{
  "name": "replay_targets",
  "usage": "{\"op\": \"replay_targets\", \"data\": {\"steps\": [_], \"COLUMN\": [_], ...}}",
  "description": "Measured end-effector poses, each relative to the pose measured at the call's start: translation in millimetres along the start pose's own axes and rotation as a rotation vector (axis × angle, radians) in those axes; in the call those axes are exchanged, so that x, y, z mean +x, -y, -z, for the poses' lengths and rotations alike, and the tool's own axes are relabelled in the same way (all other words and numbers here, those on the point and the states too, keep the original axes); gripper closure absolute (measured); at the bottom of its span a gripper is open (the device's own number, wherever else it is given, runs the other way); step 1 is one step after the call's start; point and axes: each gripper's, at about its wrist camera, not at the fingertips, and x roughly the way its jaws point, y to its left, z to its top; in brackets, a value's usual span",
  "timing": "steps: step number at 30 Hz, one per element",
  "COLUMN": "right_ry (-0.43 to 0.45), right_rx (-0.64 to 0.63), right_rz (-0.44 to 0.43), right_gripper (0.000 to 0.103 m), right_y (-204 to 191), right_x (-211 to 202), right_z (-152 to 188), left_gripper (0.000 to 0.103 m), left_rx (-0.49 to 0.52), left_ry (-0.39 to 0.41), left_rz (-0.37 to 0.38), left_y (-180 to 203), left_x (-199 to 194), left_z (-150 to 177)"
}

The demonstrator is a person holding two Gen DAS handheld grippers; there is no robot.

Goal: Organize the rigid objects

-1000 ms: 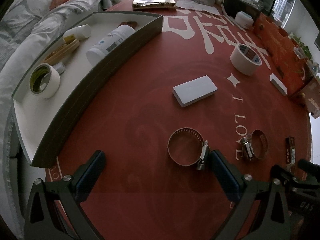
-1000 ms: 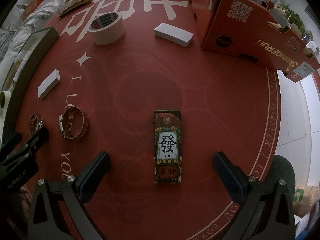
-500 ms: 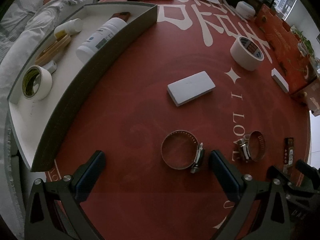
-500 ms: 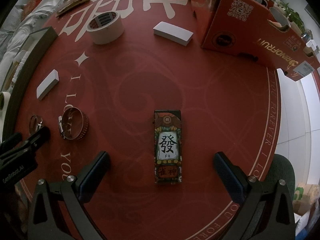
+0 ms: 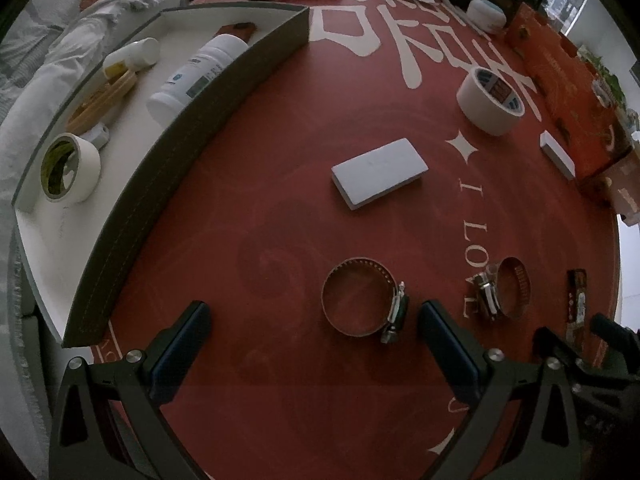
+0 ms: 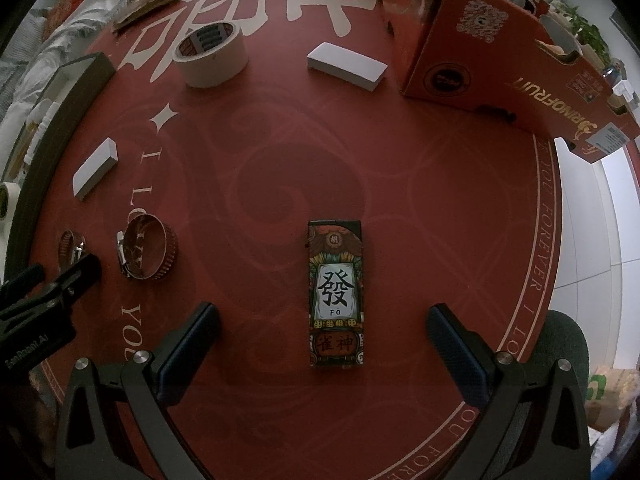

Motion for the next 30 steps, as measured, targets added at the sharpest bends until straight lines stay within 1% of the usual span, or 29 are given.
{"op": "replay_targets", "data": {"steps": [1,3,4,5,6,7,8,9,11,13,14,17,20,23,25,30], "right_ry": [-0.003,0.002,0.007,0.017,0.027,0.029,0.033,0.033,0.034,0.025,0.026,0.060,0.101,0.126,0.133,0.127], "right_rx": [-0.001,-0.011,-0.021,-0.038,-0.055,-0.062,-0.068,-0.069,-0.055,-0.012,0.013,0.044,0.061,0.069,0.069,0.064], "right_rz": [0.002,-0.001,-0.003,-0.007,-0.009,-0.013,-0.017,-0.029,-0.056,-0.108,-0.140,-0.191,-0.249,-0.291,-0.313,-0.318], "right_gripper": [0.000,0.007,0.019,0.036,0.046,0.065,0.078,0.078,0.078,0.078,0.078,0.078,0.078,0.078,0.078,0.078], "right_y": [0,-3,-5,-8,-11,-13,-14,-14,-11,-4,1,10,13,14,12,12], "right_x": [0,-4,-7,-11,-16,-17,-19,-19,-20,-21,-23,-32,-46,-56,-60,-62], "right_z": [0,1,1,2,3,3,4,5,7,10,12,17,20,21,23,20], "left_gripper": [0.009,0.031,0.036,0.048,0.061,0.061,0.061,0.061,0.061,0.061,0.061,0.061,0.061,0.061,0.061,0.061], "left_rx": [0.016,0.068,0.087,0.107,0.133,0.145,0.146,0.142,0.099,0.041,0.011,-0.046,-0.089,-0.102,-0.092,-0.059], "left_ry": [0.004,0.014,0.015,0.014,0.013,0.005,0.000,0.000,-0.005,0.001,0.018,0.056,0.074,0.106,0.131,0.186], "left_rz": [0.004,0.019,0.024,0.029,0.037,0.043,0.050,0.058,0.093,0.136,0.157,0.178,0.179,0.168,0.156,0.161], "left_y": [2,9,12,16,20,22,22,21,12,-3,-13,-31,-44,-52,-49,-42], "left_x": [-2,-10,-12,-14,-16,-17,-17,-18,-20,-25,-31,-44,-55,-66,-74,-93], "left_z": [0,1,1,1,1,1,1,2,3,5,6,12,13,8,6,-2]}}
